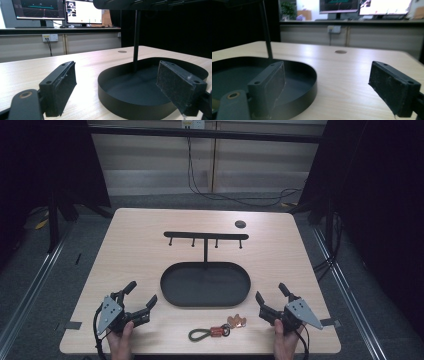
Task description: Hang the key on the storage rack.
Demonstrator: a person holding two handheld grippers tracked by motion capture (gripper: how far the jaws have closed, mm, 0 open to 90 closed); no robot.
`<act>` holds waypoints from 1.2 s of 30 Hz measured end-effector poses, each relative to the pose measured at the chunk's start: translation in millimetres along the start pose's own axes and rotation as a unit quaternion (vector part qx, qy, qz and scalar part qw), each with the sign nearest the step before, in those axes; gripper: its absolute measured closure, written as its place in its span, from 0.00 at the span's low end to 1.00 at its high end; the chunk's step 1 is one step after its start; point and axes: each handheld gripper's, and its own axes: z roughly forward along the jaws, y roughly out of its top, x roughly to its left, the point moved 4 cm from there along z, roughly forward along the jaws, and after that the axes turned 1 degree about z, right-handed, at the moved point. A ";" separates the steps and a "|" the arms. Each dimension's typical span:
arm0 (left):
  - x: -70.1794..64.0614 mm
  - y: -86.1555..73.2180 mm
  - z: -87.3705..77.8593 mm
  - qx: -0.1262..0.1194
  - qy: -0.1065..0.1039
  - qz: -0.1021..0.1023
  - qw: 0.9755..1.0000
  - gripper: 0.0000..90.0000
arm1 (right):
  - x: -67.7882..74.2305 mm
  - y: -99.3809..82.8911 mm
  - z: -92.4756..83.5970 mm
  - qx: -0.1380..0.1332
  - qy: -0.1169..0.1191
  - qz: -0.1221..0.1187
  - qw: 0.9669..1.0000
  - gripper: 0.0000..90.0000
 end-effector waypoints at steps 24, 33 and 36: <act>-0.2 0.0 0.1 0.000 0.000 -0.001 1.000 0.18 | 6.3 -2.2 6.6 0.077 0.028 -0.015 0.997 0.28; 0.0 0.0 0.1 0.001 0.001 0.000 1.000 0.18 | 15.9 2.9 7.4 0.108 0.092 -0.012 0.990 0.33; 0.1 0.0 0.1 0.001 0.001 0.000 1.000 0.18 | 19.0 6.3 5.6 0.132 0.094 -0.012 0.987 0.34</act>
